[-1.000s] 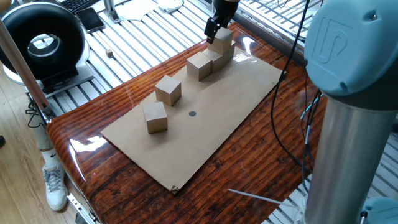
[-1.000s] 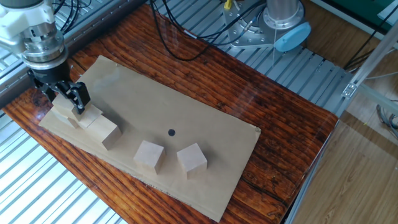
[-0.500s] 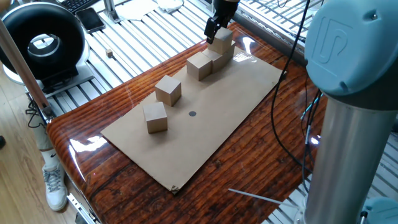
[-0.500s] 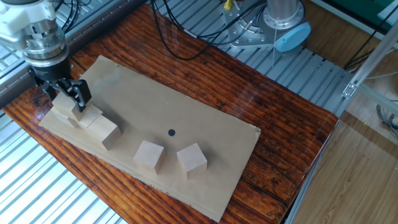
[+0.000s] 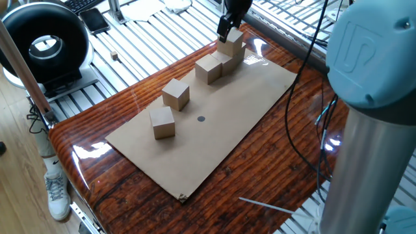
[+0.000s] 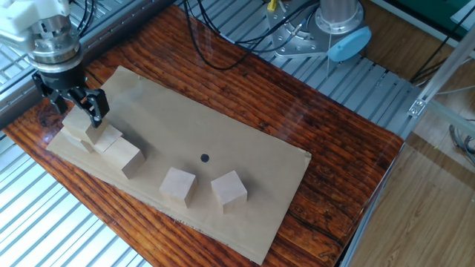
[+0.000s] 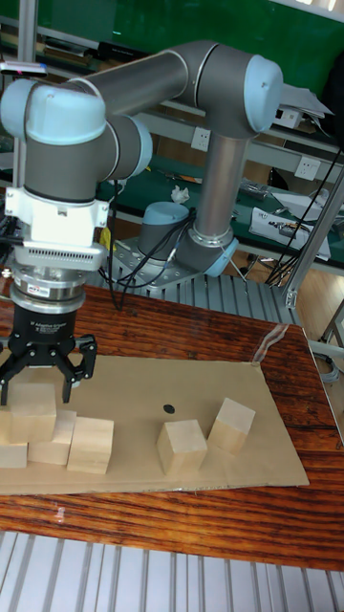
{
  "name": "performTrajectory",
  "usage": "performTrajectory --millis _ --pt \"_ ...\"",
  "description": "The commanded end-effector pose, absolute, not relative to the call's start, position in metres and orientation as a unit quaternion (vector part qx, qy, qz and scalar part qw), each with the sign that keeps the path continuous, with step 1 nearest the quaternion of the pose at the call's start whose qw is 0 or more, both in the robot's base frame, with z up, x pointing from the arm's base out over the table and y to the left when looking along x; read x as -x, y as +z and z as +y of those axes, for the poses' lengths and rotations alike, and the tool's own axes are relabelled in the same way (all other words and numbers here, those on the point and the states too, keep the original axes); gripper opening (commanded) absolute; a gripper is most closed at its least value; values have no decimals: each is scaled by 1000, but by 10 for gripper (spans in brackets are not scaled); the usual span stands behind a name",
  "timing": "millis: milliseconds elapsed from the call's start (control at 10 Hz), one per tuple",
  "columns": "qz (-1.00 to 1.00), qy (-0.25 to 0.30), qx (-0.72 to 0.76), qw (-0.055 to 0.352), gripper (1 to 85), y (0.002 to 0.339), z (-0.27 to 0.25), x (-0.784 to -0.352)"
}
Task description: Stack the blocks into a pyramid shape
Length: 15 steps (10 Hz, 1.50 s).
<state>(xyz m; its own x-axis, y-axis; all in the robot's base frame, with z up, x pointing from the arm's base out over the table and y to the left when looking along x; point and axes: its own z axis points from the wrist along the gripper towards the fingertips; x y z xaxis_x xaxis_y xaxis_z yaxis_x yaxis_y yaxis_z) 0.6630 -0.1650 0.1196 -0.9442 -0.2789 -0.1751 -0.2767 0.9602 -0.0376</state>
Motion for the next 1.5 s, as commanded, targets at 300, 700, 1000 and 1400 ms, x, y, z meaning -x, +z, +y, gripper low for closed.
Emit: performTrajectory --millis 300,700,1000,1400 --pt "995 34 59 68 640 155 -98 -642" --pt "990 102 -42 83 283 154 5 -642" --pt "988 123 -25 89 583 121 61 -641" --pt "989 108 33 96 750 82 77 -650"
